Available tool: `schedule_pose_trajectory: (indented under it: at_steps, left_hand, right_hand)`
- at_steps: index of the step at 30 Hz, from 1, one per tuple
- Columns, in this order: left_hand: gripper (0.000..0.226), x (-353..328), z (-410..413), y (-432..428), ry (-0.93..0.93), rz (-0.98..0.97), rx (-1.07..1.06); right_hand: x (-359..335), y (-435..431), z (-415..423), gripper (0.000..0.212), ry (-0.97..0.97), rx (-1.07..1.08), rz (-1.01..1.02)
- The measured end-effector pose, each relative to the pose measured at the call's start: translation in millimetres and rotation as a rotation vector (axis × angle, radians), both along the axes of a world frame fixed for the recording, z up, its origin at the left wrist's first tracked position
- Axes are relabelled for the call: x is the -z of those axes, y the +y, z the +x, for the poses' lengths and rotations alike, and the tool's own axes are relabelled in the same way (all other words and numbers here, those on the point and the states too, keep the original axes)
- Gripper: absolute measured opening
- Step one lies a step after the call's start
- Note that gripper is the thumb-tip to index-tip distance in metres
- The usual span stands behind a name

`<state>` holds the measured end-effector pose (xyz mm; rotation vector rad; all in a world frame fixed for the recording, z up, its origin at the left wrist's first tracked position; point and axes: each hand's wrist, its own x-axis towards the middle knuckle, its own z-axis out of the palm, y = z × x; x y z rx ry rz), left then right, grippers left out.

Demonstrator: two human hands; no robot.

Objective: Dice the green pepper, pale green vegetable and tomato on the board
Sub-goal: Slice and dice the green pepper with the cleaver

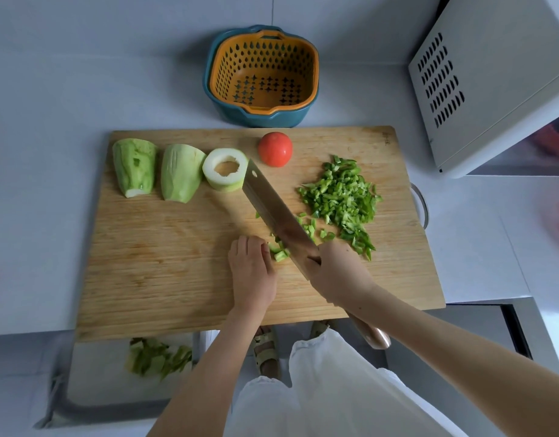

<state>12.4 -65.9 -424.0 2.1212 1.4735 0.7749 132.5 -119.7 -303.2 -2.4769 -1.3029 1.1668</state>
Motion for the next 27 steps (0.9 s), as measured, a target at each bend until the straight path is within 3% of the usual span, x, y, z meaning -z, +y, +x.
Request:
schedule_pose_trajectory:
  at_steps: [9,18,27]
  left_hand:
    - [0.022,-1,1,-1,0.007,-0.001,0.017]
    - [0.024,3,-3,0,-0.018,0.034,0.026]
    - [0.020,-2,-4,-3,-0.080,0.003,-0.026]
  right_hand:
    - [7,1,-13,0.025,0.011,0.008,-0.091]
    - [14,15,-6,0.022,0.089,0.116,0.013]
    - [14,-1,-7,0.025,0.027,0.006,-0.036]
